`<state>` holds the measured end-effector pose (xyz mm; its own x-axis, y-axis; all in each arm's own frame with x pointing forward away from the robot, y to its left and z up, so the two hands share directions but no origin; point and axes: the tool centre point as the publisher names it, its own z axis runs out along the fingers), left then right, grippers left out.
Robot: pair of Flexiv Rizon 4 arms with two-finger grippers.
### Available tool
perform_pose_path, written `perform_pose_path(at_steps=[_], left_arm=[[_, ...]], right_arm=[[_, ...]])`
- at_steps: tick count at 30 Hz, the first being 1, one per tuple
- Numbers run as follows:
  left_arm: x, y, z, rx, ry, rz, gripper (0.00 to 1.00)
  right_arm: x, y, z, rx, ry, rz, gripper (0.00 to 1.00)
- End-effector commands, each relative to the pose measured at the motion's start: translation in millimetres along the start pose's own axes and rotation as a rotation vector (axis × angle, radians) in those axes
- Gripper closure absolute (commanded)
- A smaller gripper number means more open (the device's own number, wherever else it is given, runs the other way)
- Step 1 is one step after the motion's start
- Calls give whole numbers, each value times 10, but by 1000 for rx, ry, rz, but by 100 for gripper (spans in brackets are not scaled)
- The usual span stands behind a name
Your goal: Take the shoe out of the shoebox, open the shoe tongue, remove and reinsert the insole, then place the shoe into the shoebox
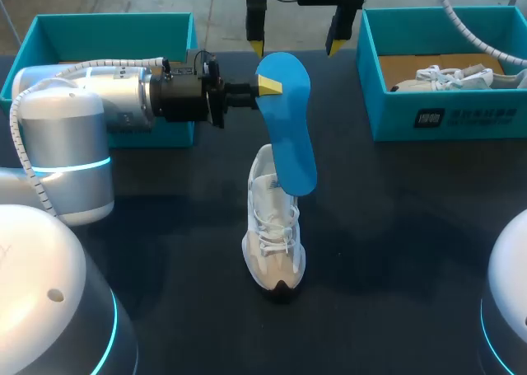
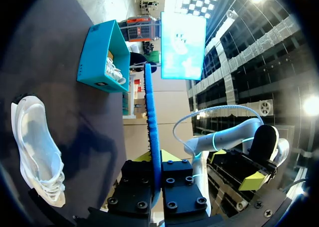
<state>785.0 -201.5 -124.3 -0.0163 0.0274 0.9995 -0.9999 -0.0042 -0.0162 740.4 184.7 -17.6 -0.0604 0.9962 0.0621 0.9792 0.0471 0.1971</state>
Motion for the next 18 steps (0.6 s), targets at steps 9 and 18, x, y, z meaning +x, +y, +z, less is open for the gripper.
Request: perform_pose_path(at_steps=[9,18], left_arm=[[-2,5,-8,-1,-2,0,100],[-2,5,-8,-1,-2,0,100]], right_arm=[[-229,-50,30,-12,35,-29,0],[-453,-74,-2,-34,118,-50,0]])
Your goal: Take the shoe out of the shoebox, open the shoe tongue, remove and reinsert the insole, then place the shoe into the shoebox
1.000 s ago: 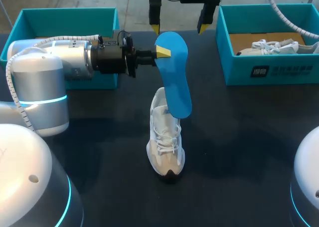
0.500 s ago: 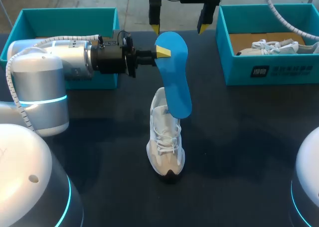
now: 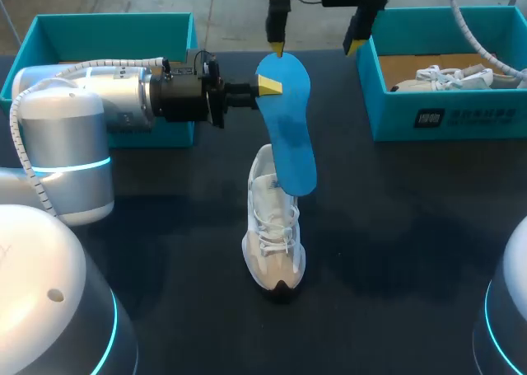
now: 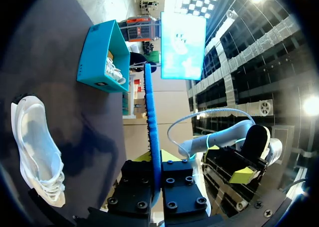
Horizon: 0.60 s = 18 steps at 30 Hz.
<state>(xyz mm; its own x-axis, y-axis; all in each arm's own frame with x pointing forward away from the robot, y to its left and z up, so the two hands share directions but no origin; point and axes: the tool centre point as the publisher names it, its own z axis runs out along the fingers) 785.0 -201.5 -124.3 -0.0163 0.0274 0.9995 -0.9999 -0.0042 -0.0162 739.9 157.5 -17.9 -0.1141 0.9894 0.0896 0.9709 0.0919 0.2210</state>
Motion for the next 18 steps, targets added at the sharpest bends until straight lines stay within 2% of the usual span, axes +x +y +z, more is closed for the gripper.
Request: perform_pose_path(at_steps=[1,11,18], left_arm=[[-2,5,-8,-1,-2,0,100],[-2,5,-8,-1,-2,0,100],[-2,5,-8,-1,-2,0,100]], right_arm=[[-201,-70,1,-15,83,-7,0],[-369,-109,-51,-24,167,-31,0],[-473,-117,-19,-50,315,-76,0]])
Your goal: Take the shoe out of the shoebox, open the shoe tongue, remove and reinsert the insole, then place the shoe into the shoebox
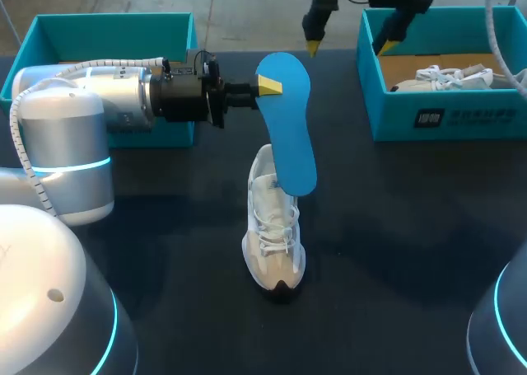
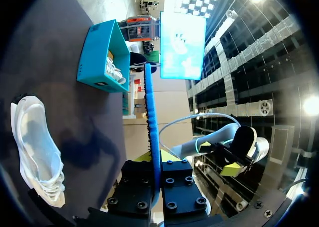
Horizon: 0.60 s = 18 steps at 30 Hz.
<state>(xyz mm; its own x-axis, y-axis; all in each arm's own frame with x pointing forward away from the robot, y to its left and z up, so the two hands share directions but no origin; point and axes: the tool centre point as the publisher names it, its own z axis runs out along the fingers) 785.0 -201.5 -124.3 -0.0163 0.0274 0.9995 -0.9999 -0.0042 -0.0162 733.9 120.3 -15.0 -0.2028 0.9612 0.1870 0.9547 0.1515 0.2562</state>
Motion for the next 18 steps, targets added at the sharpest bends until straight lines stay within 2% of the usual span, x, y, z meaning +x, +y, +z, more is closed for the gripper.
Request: perform_pose_path(at_steps=[1,6,14,18], left_arm=[[-2,5,-8,-1,-2,0,100],[-2,5,-8,-1,-2,0,100],[-2,5,-8,-1,-2,0,100],[-2,5,-8,-1,-2,0,100]], right_arm=[[-137,-38,50,-30,218,-16,0],[-274,-19,70,-64,375,-19,0],[-451,47,91,-111,509,5,0],[-520,79,148,-142,635,3,0]])
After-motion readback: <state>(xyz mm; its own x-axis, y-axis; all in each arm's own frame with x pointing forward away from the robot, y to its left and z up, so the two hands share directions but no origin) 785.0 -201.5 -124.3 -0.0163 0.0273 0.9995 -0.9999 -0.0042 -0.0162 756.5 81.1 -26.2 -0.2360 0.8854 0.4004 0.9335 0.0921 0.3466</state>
